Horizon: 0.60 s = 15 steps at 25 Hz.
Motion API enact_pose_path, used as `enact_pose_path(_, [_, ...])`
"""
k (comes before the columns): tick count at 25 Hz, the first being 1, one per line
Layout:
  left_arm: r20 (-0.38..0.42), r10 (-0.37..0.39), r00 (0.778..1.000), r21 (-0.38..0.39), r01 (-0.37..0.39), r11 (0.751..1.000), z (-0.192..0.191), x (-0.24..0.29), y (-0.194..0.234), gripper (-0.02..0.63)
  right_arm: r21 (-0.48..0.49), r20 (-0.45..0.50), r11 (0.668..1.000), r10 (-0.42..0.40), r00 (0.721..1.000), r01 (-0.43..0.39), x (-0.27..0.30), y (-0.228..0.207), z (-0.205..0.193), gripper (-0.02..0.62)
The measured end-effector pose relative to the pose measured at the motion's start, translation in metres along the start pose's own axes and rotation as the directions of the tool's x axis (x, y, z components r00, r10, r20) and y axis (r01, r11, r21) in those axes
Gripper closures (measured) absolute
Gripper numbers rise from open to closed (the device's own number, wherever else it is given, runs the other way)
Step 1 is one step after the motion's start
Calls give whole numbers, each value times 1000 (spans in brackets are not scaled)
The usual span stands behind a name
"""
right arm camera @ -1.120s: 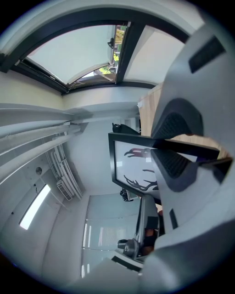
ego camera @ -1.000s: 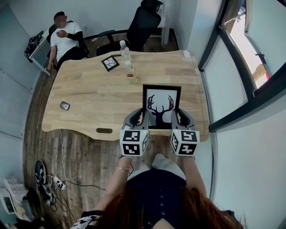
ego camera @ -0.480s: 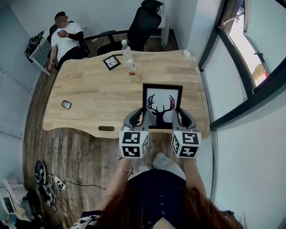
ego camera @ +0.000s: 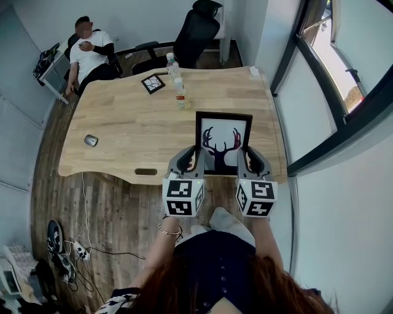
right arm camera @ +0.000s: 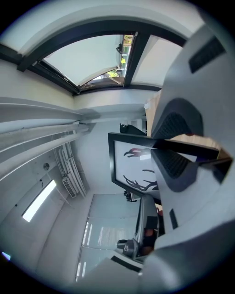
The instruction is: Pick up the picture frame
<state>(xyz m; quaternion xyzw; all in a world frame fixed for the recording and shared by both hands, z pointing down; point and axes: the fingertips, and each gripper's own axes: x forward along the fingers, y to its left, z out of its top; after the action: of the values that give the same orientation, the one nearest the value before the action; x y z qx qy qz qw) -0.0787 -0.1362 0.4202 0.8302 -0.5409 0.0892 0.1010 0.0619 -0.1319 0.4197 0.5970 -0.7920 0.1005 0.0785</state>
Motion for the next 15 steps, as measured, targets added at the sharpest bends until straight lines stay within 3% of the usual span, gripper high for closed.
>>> enact_pose_path(15, [49,-3,999,6,3,1000,12,-34,-17,523,-24,51,1000,-7,999,8,-40,9,14,522])
